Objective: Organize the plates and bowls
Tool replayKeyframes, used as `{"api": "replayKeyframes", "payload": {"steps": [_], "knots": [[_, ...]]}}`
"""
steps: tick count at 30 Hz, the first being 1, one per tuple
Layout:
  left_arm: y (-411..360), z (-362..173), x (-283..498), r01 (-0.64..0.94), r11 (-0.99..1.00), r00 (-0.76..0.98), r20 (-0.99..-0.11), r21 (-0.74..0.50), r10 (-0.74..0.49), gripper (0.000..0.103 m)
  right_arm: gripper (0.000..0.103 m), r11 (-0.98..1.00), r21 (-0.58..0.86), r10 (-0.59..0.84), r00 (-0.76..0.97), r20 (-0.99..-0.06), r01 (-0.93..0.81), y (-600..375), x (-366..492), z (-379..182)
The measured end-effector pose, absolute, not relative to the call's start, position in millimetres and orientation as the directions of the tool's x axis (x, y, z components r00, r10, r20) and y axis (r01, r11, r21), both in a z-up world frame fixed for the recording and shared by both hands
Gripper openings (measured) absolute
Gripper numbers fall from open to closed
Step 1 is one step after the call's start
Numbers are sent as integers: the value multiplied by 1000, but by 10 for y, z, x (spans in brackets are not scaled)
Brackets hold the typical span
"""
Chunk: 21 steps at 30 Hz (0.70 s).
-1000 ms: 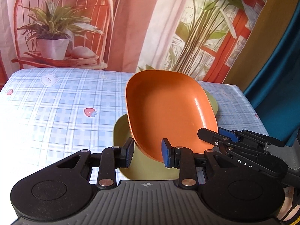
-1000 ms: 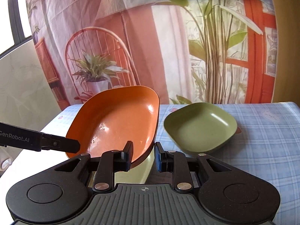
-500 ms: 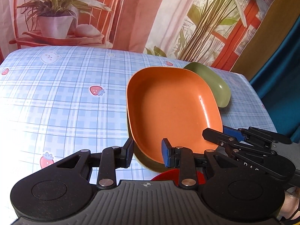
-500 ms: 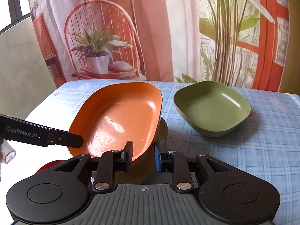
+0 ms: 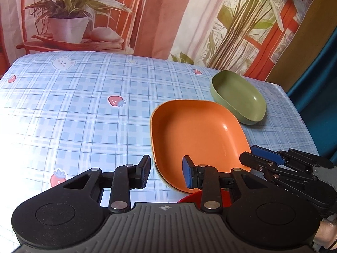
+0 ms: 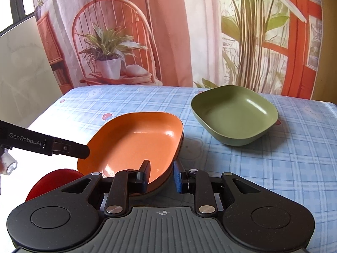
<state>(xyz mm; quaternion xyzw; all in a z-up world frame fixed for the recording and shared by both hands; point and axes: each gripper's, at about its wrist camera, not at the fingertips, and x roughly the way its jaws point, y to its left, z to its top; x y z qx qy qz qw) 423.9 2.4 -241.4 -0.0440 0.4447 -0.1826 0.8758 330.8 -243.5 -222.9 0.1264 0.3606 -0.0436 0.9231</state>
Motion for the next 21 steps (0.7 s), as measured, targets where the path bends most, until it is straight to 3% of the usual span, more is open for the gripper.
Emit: {"api": "replayKeyframes", "payload": {"steps": [11, 21], "knots": [[-31, -2214, 4294, 258, 939, 594, -729, -227, -339, 35, 23, 945, 185, -91, 763, -639, 268, -2905, 3218, -2214], [-340, -2173, 4439, 270, 935, 591, -726, -232, -351, 35, 29, 862, 265, -194, 764, -615, 432, -3593, 3341, -2390]]}}
